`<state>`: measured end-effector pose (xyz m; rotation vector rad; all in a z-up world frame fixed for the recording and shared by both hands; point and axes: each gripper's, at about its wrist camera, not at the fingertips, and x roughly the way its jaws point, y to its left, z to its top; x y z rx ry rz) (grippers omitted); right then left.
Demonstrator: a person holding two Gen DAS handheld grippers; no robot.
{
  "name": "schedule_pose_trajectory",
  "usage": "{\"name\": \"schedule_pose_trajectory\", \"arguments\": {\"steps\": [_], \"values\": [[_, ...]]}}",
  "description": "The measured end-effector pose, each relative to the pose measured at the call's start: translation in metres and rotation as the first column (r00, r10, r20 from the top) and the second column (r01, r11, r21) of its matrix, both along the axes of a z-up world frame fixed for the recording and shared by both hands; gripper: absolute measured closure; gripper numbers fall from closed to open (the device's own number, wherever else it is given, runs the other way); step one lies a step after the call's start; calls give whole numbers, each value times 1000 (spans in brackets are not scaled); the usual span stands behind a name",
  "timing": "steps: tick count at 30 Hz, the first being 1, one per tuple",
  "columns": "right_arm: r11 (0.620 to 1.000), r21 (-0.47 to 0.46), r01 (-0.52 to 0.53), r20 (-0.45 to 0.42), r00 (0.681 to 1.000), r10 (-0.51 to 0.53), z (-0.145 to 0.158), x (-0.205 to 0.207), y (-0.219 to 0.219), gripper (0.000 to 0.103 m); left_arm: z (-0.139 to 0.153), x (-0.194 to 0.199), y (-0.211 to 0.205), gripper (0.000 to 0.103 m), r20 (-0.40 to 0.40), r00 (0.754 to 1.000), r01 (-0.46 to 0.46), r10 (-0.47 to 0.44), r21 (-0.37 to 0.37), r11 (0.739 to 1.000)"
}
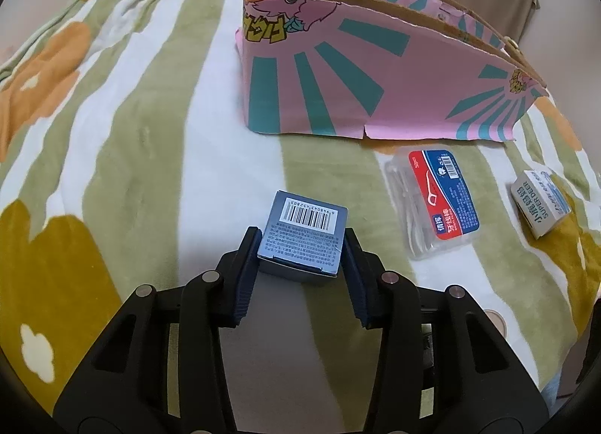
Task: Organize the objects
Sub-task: 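Carry the tissue pack and blue box over the pink box with both tools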
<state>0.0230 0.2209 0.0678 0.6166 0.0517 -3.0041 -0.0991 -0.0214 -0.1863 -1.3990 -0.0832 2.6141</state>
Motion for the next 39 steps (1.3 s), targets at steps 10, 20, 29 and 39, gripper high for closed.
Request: {"name": "schedule_pose_trajectory", "arguments": {"steps": [10, 20, 29, 39], "values": [[1000, -3, -3, 4, 1000, 3, -2, -1, 1, 54, 31, 10, -2, 65, -69, 998, -6, 8, 32, 999], [1000, -8, -8, 2, 1000, 8, -3, 1, 0, 54, 123, 36, 5, 66, -280, 960, 27, -14, 42, 999], [1000, -10, -18, -14, 1000, 17, 3, 5, -2, 54, 205, 74, 14, 66, -460, 888, 33, -17, 28, 999], [1000, -10, -25, -26, 999, 25, 8, 4, -3, 54, 254, 98, 16, 66, -550, 835, 30, -8, 32, 999]]}}
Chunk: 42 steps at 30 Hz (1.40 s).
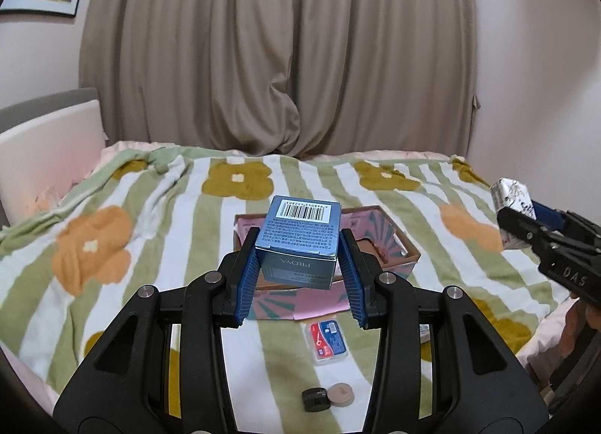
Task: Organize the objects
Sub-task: 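Carry the tissue pack and blue box over the pink box with both tools, then open both tools to drop the tissue pack and blue box inside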
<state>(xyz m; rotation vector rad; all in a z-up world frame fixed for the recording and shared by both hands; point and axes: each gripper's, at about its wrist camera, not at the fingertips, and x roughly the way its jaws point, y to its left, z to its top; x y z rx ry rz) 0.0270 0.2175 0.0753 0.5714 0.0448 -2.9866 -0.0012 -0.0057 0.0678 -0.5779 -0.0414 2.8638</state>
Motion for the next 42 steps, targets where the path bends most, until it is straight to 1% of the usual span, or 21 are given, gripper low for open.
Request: {"name": "schedule_pose_trajectory", "arguments": {"steps": [4, 7, 13, 16, 18, 22, 25, 28, 31, 33, 36, 40, 42], "values": [[1000, 2, -5, 6, 1000, 5, 0, -6, 0, 54, 1, -5, 0, 66, 4, 1000, 2, -2, -3, 1000], [1000, 3, -12, 16, 1000, 12, -1, -15, 0, 54, -1, -20, 0, 66, 21, 1000, 1, -1, -6, 1000], [999, 3, -48, 65, 997, 48, -5, -55, -3, 54, -10, -69, 0, 66, 79, 997, 15, -16, 6, 1000], [997, 0, -77, 110, 991, 76, -9, -84, -6, 54, -17, -98, 2, 66, 113, 993, 26, -26, 5, 1000], [995, -19, -103, 146, 984, 104, -13, -107, -6, 54, -24, -121, 3, 66, 148, 988, 38, -39, 10, 999], [988, -55, -145, 231, 961, 154, -25, -153, -8, 54, -42, -168, 6, 66, 225, 973, 57, -60, 16, 998], [987, -53, -154, 290, 943, 162, -38, -186, -11, 54, -62, -202, 10, 66, 294, 953, 69, -68, 9, 998], [982, -78, -169, 370, 910, 186, -56, -219, -13, 54, -86, -236, 14, 66, 367, 927, 75, -71, 3, 997], [981, -84, -176, 440, 877, 194, -76, -249, -15, 54, -114, -264, 18, 66, 446, 893, 79, -66, -10, 997], [981, -87, -173, 480, 856, 193, -90, -265, -17, 54, -130, -275, 19, 66, 483, 874, 76, -59, -14, 997], [982, -84, -171, 525, 830, 189, -109, -284, -17, 54, -145, -287, 21, 66, 512, 858, 69, -47, -26, 997], [980, -116, -160, 576, 794, 197, -129, -301, -15, 54, -154, -295, 22, 66, 532, 846, 64, -32, -41, 997], [983, -119, -143, 584, 790, 186, -134, -306, -14, 54, -153, -298, 24, 65, 537, 843, 73, -36, -48, 996]]}}
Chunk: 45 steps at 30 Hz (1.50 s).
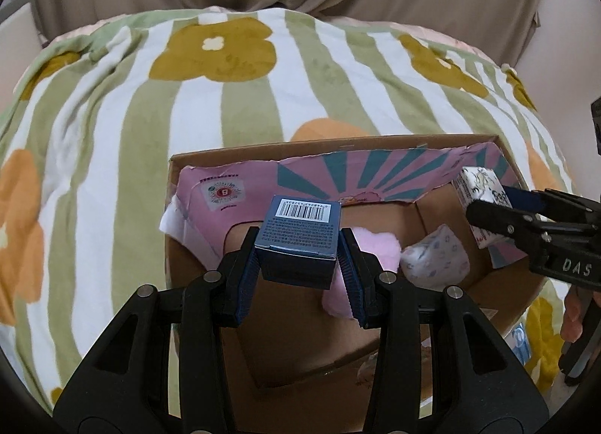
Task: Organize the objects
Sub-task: 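Open both tools to drop the tissue pack and blue box inside, then raise both open tools away from the pink box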
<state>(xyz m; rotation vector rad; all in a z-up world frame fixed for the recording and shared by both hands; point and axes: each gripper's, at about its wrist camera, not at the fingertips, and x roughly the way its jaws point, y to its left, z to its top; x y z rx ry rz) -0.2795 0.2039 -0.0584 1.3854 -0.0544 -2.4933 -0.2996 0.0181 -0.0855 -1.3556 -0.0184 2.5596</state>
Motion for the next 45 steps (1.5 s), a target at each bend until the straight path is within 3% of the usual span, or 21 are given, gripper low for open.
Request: {"name": "schedule_pose_trajectory", "arguments": {"steps": [2, 3, 4, 5, 6, 8, 15, 26, 37, 45], "values": [[1000, -18, 16, 11, 1000, -16, -1, -4, 2, 48, 3, -2, 3, 62, 8, 1000, 4, -4, -15, 1000], [999, -43, 20, 33, 999, -19, -3, -9, 3, 42, 5, -2, 4, 50, 13, 1000, -2, 2, -33, 999], [997, -72, 27, 48, 999, -23, -4, -11, 5, 24, 6, -2, 5, 37, 15, 1000, -7, 8, -49, 999], [994, -106, 39, 47, 998, -34, -3, -11, 8, 12, 7, -3, 5, 4, 11, 1000, -8, 9, -55, 998], [989, -135, 58, 27, 998, -54, 1, -11, 12, 9, 10, -1, 4, 0, -6, 1000, -10, 9, -51, 999], [984, -157, 84, -11, 996, -87, 8, -8, 18, 3, 11, 4, 3, 0, -22, 1000, -5, 4, -31, 1000], [986, -114, 118, -66, 990, -126, 22, 5, 23, 3, 17, 18, 3, 0, -32, 999, 1, -1, -1, 1000], [992, -56, 109, -116, 987, -115, 44, 31, 21, 3, 65, 57, 1, 0, -118, 993, 12, -9, 25, 1000], [996, 10, 94, -324, 942, -86, 109, 106, 15, 3, 130, 139, -1, 0, -286, 958, 5, 2, 25, 1000], [990, 25, 138, -433, 894, -114, 130, 181, 19, 3, 137, 205, -2, 0, -364, 931, -11, 28, 47, 999]]}}
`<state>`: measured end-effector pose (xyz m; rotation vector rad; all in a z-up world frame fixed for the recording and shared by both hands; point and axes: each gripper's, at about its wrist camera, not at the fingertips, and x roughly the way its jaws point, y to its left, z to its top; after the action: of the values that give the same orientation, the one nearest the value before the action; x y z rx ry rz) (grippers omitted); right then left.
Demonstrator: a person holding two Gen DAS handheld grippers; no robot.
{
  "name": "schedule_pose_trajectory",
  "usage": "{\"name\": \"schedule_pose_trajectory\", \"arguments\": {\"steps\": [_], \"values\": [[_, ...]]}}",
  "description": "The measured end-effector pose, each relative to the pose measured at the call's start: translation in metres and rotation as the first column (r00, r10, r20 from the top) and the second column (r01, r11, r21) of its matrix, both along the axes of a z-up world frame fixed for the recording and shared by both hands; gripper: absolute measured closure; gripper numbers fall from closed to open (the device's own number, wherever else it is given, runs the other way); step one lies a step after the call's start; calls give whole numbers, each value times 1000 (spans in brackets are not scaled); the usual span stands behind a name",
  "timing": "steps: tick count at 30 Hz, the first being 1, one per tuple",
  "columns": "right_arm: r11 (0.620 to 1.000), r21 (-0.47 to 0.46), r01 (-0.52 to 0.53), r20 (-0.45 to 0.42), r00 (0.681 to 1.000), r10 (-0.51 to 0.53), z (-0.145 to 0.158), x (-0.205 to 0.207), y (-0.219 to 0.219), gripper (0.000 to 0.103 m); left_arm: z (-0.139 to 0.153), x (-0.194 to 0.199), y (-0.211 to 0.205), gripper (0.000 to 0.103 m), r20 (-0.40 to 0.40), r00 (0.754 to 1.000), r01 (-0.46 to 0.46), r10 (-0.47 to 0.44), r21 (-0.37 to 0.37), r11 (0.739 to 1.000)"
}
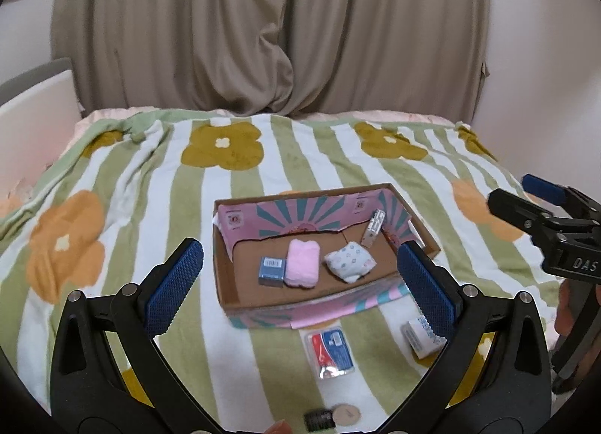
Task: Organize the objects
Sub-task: 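Raise both open tools away from the pink box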
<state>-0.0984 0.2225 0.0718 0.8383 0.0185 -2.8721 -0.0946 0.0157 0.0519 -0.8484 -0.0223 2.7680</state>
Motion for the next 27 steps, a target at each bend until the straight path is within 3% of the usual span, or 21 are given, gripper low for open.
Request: {"name": "schedule_pose_trajectory", "arguments": {"steps": [5, 12, 21, 27], "values": [[1000, 20, 13, -70, 997, -12, 2, 46, 2, 3, -1, 44, -9, 0, -47, 999, -17, 20, 51, 999], [1000, 26, -16, -114, 993, 19, -15, 97, 1, 3, -18, 95, -18, 0, -75, 997, -24, 28, 60, 998], [999, 30, -32, -159, 987, 36, -24, 125, -5, 3, -23, 118, -16, 0, -122, 992, 15, -13, 19, 1000], [999, 4, -32, -168, 985, 33, -22, 133, -1, 3, -29, 116, -14, 0, -107, 993, 56, -56, -8, 998]]}}
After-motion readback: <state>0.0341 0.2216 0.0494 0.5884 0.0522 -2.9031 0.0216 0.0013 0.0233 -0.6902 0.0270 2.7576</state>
